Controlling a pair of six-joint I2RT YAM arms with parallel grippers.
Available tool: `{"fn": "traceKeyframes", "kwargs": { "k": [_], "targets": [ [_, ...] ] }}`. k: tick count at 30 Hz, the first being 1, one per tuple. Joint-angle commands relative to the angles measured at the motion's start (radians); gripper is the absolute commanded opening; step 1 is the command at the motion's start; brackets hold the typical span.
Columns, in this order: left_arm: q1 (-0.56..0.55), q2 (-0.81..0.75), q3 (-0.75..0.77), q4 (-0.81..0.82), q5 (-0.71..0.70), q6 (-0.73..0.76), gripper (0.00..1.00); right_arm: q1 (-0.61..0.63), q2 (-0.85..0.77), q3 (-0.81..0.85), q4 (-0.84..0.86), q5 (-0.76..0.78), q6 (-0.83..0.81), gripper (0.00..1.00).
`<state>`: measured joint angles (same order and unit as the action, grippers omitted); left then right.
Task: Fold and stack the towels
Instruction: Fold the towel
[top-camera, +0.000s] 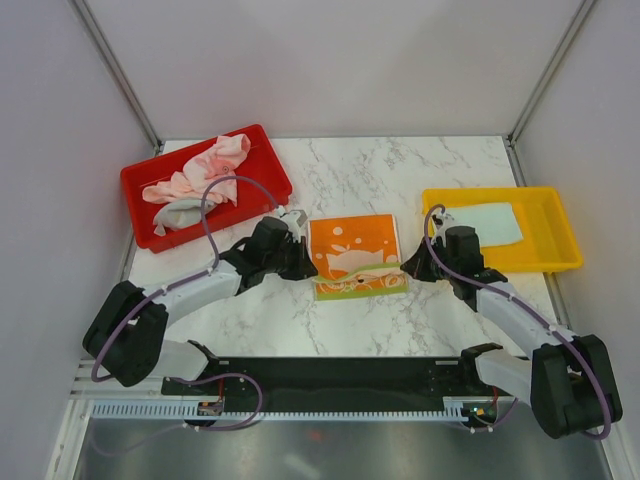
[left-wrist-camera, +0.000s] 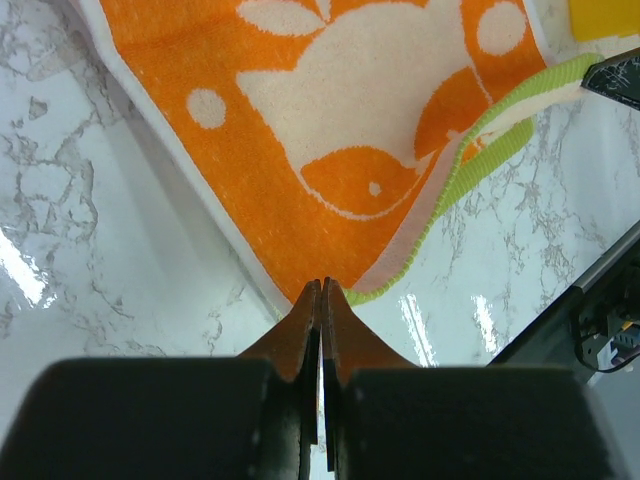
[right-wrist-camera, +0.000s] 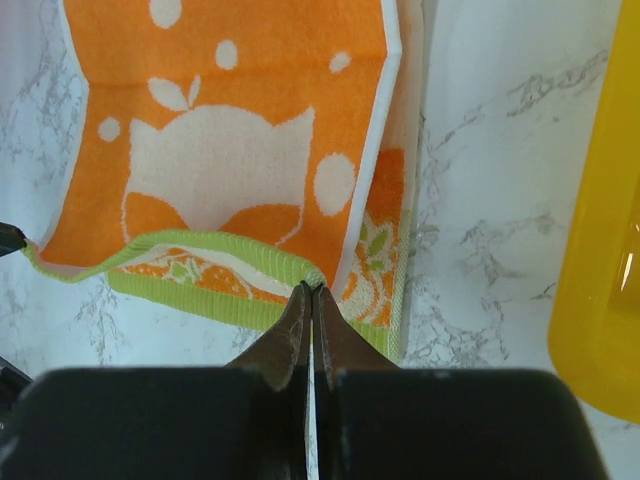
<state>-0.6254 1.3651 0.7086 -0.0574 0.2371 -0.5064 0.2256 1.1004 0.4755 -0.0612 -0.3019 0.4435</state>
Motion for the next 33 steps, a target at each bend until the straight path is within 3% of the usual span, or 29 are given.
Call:
{"fn": "traceKeyframes", "kwargs": {
  "k": [1, 9, 14, 15, 17, 18, 19, 22, 28, 33],
  "targets": [
    [-0.013, -0.011, -0.018, 0.031, -0.028, -0.032, 0.02, 0.006, -0.030, -0.024, 0.038, 0.000, 0.034, 0.00],
    [-0.027, -0.009, -0.058, 0.054, -0.030, -0.038, 0.02, 0.006, -0.028, -0.041, 0.018, 0.040, 0.038, 0.00],
    [-0.031, 0.003, -0.066, 0.053, 0.004, -0.037, 0.04, 0.006, -0.043, -0.038, -0.031, 0.089, 0.043, 0.14],
    [-0.031, 0.003, -0.067, 0.053, 0.022, -0.038, 0.07, 0.006, -0.056, -0.034, -0.044, 0.119, 0.047, 0.16],
    [-0.031, -0.004, -0.072, 0.053, 0.056, -0.047, 0.27, 0.006, -0.076, -0.011, -0.090, 0.159, 0.054, 0.24],
    [-0.034, -0.012, -0.072, 0.053, 0.068, -0.052, 0.27, 0.004, -0.082, 0.001, -0.110, 0.159, 0.055, 0.26],
    [-0.036, -0.018, -0.074, 0.050, 0.077, -0.055, 0.39, 0.006, -0.088, 0.014, -0.130, 0.185, 0.060, 0.30],
    [-0.036, -0.046, -0.064, 0.031, 0.103, -0.072, 0.50, 0.004, -0.106, 0.067, -0.210, 0.219, 0.069, 0.36],
    [-0.034, 0.008, -0.028, 0.027, 0.129, -0.109, 0.51, 0.012, -0.077, 0.120, -0.158, 0.143, 0.089, 0.37],
    [-0.040, 0.107, -0.040, 0.132, 0.221, -0.193, 0.48, 0.043, 0.041, 0.132, -0.143, 0.118, 0.075, 0.35]
  ]
}}
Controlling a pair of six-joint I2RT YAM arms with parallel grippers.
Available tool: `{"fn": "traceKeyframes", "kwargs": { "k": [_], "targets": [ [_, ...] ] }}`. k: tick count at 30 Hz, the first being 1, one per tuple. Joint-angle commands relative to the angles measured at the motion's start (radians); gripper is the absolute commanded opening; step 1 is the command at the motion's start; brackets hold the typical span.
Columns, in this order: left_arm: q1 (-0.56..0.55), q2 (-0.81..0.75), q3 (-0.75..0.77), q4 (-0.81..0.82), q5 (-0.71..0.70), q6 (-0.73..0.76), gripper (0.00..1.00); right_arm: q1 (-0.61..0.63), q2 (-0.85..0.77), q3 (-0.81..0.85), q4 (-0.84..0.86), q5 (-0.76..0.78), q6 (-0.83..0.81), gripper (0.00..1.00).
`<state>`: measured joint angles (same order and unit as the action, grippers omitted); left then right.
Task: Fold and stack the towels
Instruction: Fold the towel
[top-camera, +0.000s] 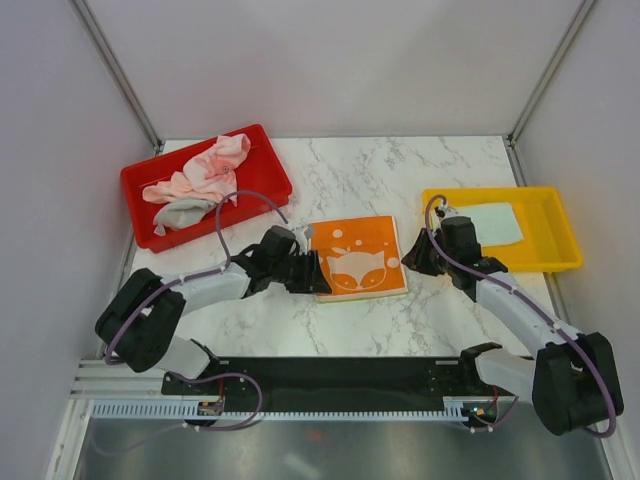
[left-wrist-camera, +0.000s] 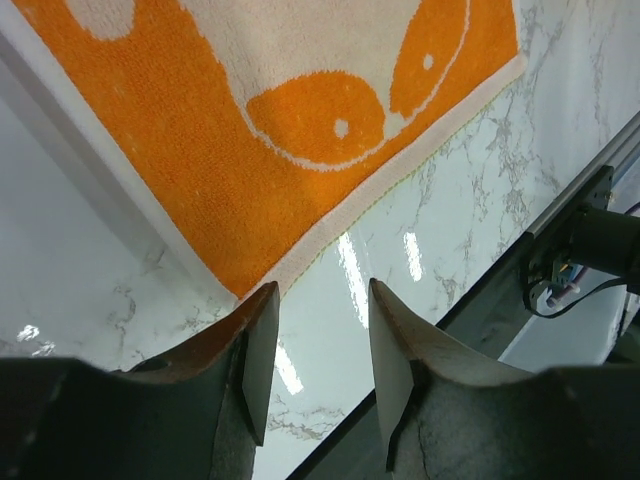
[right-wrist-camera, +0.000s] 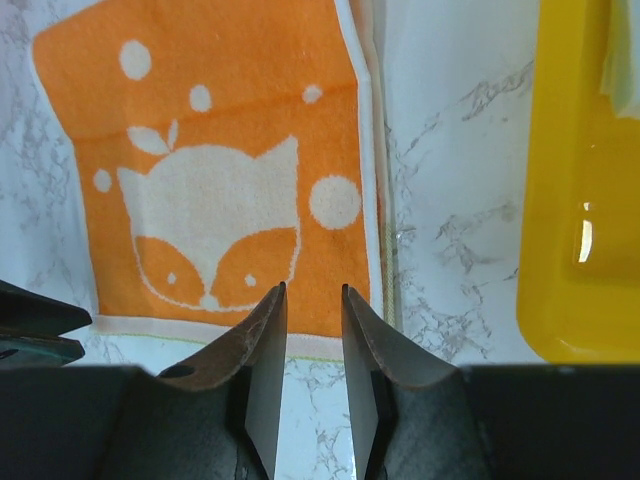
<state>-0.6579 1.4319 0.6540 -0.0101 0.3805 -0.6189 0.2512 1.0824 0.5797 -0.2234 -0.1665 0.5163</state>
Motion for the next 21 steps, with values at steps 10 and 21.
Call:
{"fn": "traceKeyframes", "kwargs": {
  "k": [10, 21],
  "targets": [
    [0.135, -0.030, 0.211, -0.165, -0.038, -0.064, 0.52, 0.101, 0.070, -0.136, 0.124, 0.022, 0.085, 0.34],
    [0.239, 0.205, 0.433, -0.033, 0.026, 0.025, 0.48, 0.220, -0.061, -0.296, 0.168, 0.058, 0.224, 0.30]
  ]
}}
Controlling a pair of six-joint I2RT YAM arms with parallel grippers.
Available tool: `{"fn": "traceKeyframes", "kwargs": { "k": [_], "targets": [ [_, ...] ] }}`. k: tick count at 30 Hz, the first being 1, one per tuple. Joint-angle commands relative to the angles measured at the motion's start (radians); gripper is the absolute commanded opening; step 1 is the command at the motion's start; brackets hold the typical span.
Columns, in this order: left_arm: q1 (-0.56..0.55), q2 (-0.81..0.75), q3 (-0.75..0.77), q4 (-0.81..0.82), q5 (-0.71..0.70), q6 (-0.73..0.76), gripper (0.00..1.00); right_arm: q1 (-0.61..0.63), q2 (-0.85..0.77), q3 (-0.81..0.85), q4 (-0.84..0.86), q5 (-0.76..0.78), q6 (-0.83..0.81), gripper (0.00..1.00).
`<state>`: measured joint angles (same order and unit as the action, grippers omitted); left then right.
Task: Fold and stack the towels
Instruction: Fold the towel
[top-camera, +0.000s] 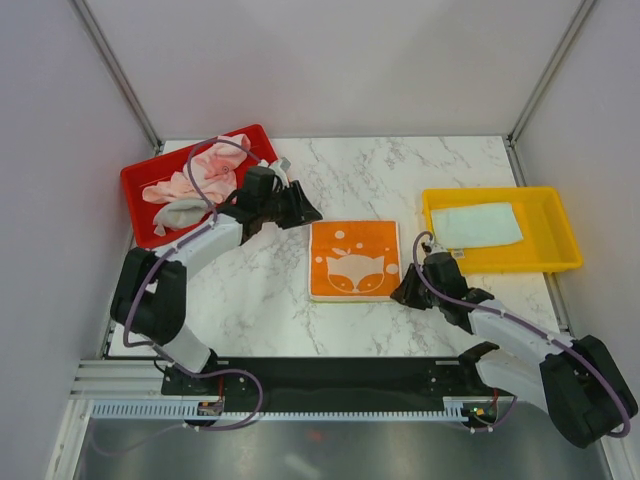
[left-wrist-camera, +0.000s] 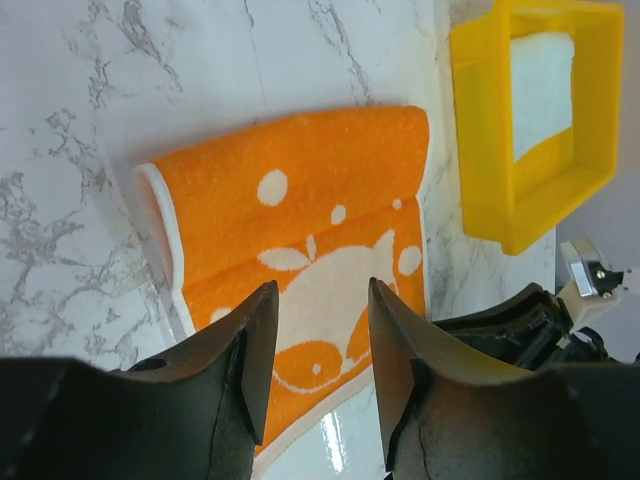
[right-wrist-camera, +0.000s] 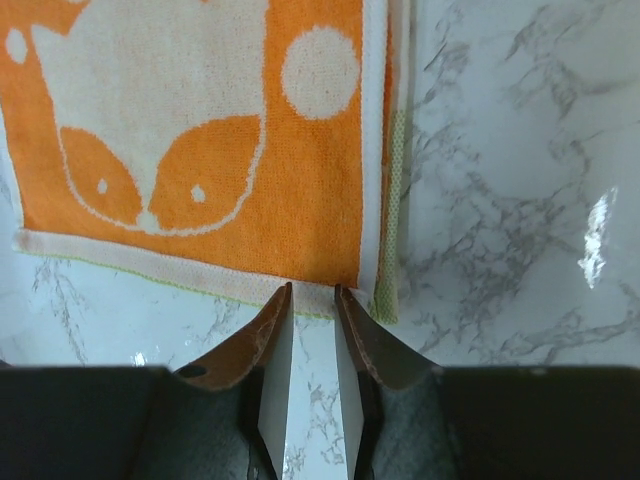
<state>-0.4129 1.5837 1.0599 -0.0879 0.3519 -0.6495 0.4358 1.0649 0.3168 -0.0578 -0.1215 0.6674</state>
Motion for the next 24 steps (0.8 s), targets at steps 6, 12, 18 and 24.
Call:
{"fn": "traceKeyframes", "kwargs": {
  "k": [6, 12, 18, 24],
  "targets": [
    [-0.006, 0.180, 0.092, 0.060, 0.087, 0.111, 0.45, 0.052, -0.167, 0.099, -0.195, 0.075, 0.051, 0.37],
    [-0.004, 0.311, 0.164, 0.053, 0.053, 0.160, 0.44, 0.005, 0.108, 0.442, -0.209, 0.054, -0.182, 0.36],
    [-0.003, 0.403, 0.244, -0.013, -0.007, 0.177, 0.43, -0.098, 0.498, 0.726, -0.198, 0.026, -0.337, 0.23],
    [-0.003, 0.433, 0.282, -0.047, -0.060, 0.189, 0.43, -0.163, 0.714, 0.852, -0.194, 0.036, -0.406, 0.21]
  ]
}}
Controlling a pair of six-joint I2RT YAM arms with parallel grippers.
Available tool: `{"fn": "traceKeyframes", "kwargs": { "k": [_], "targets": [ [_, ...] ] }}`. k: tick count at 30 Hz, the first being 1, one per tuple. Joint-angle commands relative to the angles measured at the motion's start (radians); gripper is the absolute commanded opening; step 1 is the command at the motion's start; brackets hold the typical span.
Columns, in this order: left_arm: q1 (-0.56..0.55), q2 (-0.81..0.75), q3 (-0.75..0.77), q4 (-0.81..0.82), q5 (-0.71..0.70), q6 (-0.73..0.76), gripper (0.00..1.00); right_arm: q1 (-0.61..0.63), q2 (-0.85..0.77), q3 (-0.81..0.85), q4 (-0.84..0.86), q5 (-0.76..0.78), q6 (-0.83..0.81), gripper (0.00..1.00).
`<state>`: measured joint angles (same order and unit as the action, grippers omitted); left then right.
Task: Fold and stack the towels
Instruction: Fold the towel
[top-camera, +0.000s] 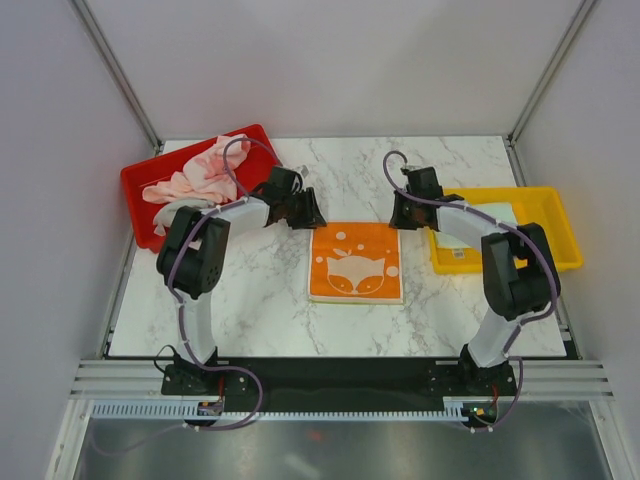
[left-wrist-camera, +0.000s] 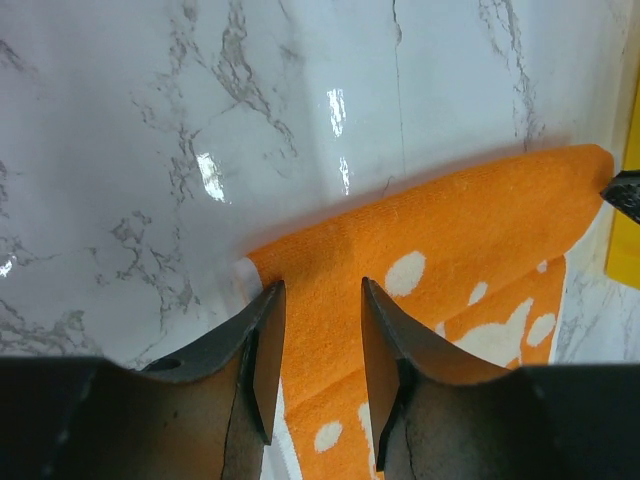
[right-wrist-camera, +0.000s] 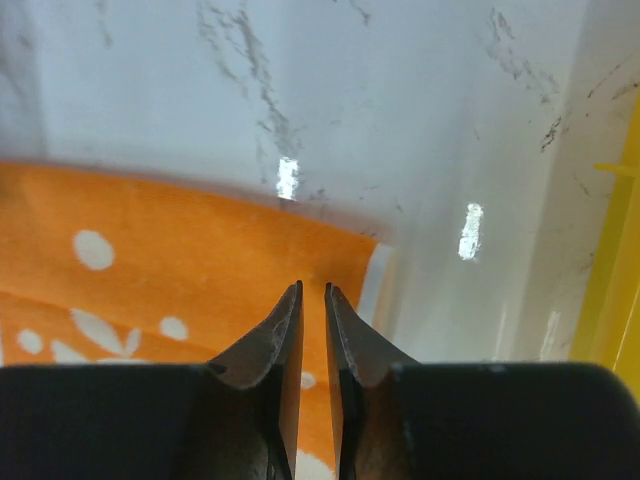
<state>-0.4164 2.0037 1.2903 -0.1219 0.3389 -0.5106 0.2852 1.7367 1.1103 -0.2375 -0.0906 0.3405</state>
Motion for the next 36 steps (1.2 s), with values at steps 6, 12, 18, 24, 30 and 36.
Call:
{"fn": "traceKeyframes", "kwargs": {
  "k": [6, 12, 18, 24, 30, 36],
  "targets": [
    [0.001, 0.047, 0.076, -0.024, -0.023, 0.035, 0.44, -0.024, 0.136, 0.106, -0.002, 0.028, -0.104, 0.21],
    [0.001, -0.003, 0.098, -0.053, 0.046, 0.073, 0.48, -0.030, 0.132, 0.124, -0.006, 0.022, -0.139, 0.26],
    [0.011, -0.033, 0.188, -0.154, 0.019, 0.179, 0.60, -0.079, 0.080, 0.163, -0.036, -0.228, -0.218, 0.50],
    [0.018, 0.035, 0.248, -0.211, 0.014, 0.257, 0.62, -0.121, 0.167, 0.284, -0.192, -0.268, -0.304, 0.56],
    [0.025, 0.072, 0.262, -0.245, 0.032, 0.322, 0.61, -0.165, 0.222, 0.356, -0.273, -0.322, -0.371, 0.57],
    [0.025, 0.130, 0.291, -0.268, 0.058, 0.357, 0.59, -0.172, 0.314, 0.428, -0.341, -0.403, -0.420, 0.54]
  ]
}}
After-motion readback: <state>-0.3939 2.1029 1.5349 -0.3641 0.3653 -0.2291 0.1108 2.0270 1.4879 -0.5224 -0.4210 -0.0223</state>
